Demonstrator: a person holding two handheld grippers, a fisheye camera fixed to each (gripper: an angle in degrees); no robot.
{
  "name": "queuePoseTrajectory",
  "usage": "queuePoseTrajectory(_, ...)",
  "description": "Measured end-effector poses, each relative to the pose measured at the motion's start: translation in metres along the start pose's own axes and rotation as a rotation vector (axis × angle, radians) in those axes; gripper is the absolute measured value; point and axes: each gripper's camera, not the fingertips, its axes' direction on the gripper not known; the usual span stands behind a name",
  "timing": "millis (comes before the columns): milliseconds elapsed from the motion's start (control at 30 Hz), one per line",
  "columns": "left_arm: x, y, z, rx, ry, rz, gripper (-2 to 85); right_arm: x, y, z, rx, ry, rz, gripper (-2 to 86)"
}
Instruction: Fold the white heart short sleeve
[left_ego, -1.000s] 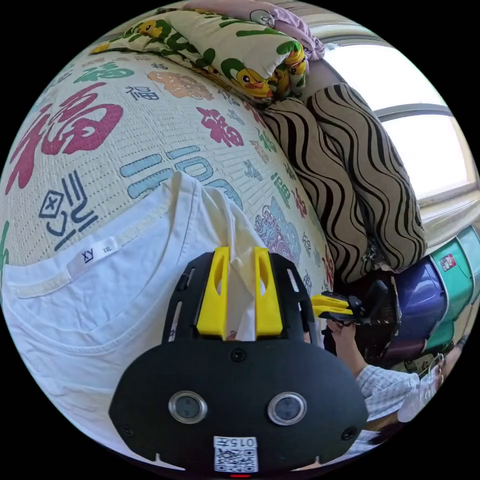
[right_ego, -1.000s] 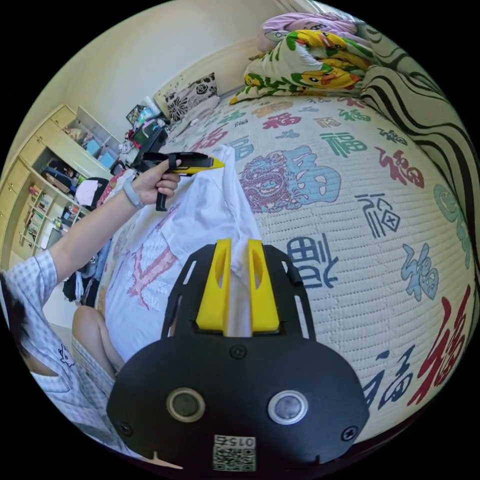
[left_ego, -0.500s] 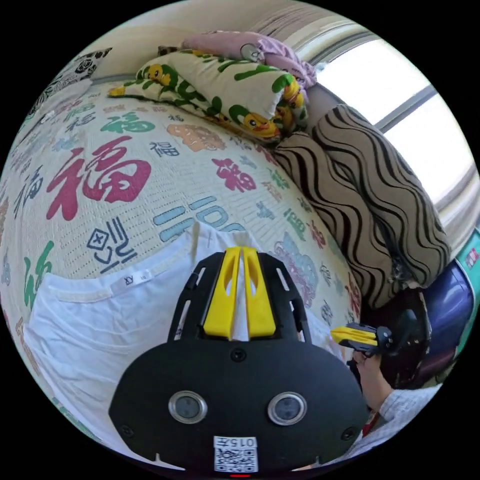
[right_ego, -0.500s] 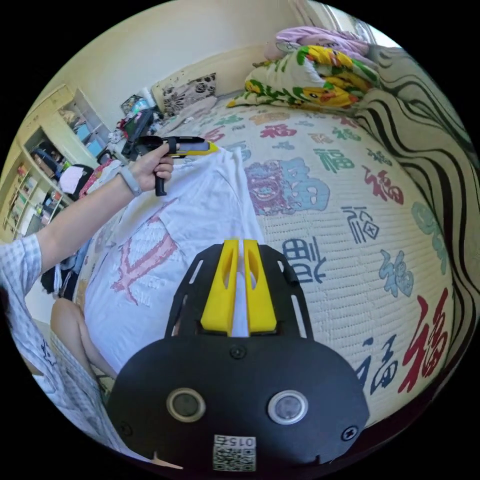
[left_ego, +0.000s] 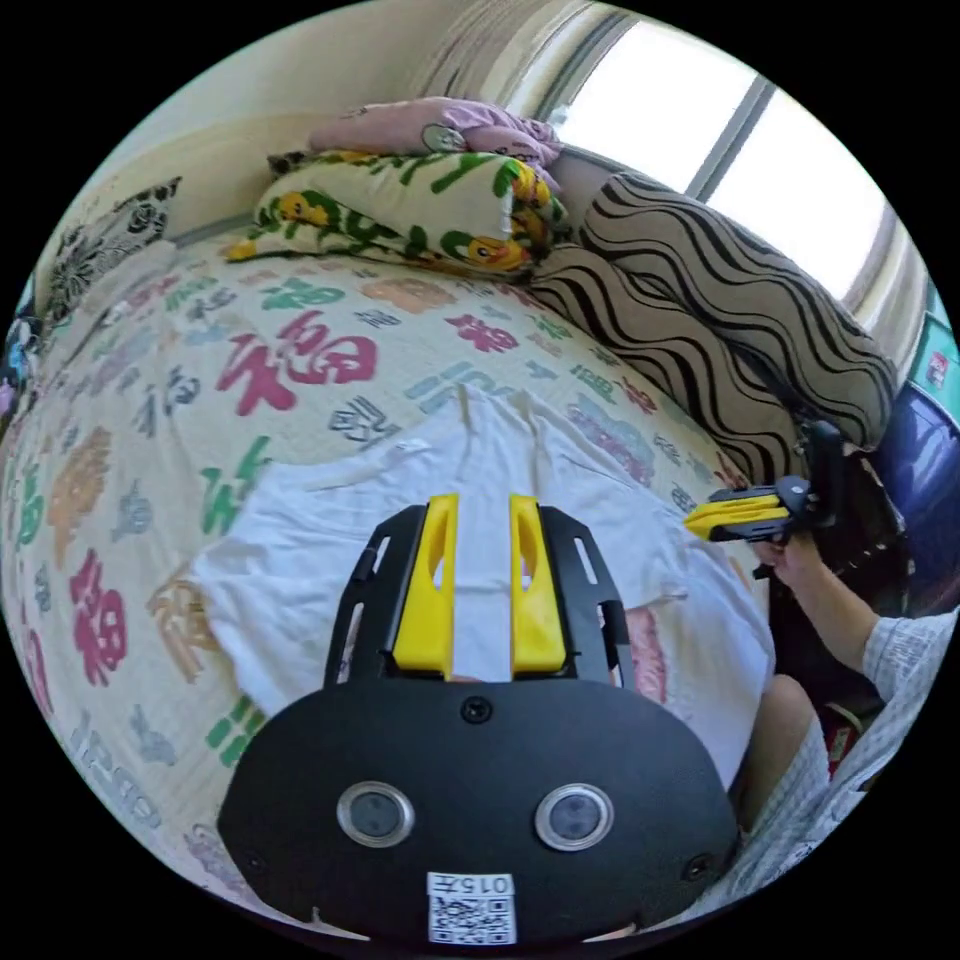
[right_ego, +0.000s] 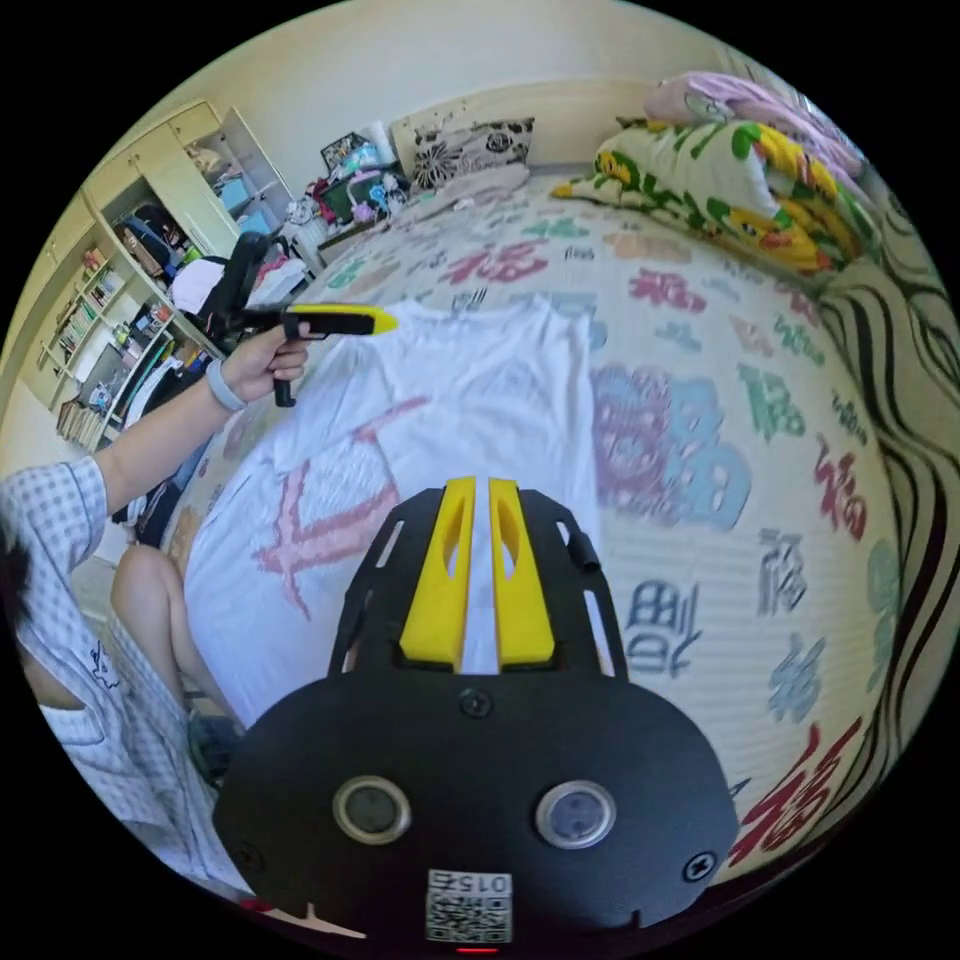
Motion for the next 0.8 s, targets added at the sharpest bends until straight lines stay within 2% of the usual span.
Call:
queuePoseTrajectory(33,-0.020,0.001,-0.009,-0.020,-0.080,-0.034,9.5,0.004,-0.021,-0.002,0.031,0.037,-0.017,4.9)
queuePoseTrajectory(200,-0.085,0.010,-0.025,-0.053,-0.180,-0.197,11.9,0.028,-0.112,0.032,0.055,0.036,-0.006,8.1)
queuePoseTrajectory(300,-0.104,0.021,-0.017,-0.101,-0.155,-0.256,12.0,0.052,-0.156,0.079,-0.072,0.027,0.102,12.4)
queuePoseTrajectory(400,-0.105,0.037,-0.011,-0.120,-0.108,-0.250,10.8,0.061,-0.175,0.117,-0.188,0.111,0.147,13.2)
queuePoseTrajectory(467,-0.097,0.048,-0.019,-0.111,-0.090,-0.183,8.8,0.057,-0.174,0.134,-0.238,0.142,0.165,11.9)
queuePoseTrajectory(500,-0.091,0.057,-0.024,-0.113,-0.071,-0.139,7.0,0.053,-0.173,0.134,-0.232,0.151,0.154,8.3)
queuePoseTrajectory(533,-0.086,0.067,-0.029,-0.112,-0.046,-0.092,4.3,0.044,-0.170,0.135,-0.241,0.128,0.074,1.2)
queuePoseTrajectory(633,-0.080,0.082,-0.040,-0.093,-0.016,-0.073,1.3,0.036,-0.164,0.138,-0.245,0.114,0.035,-0.3)
queuePoseTrajectory(800,-0.071,0.082,-0.068,0.019,-0.111,-0.122,0.1,0.043,-0.169,0.124,-0.179,0.117,0.115,-0.9)
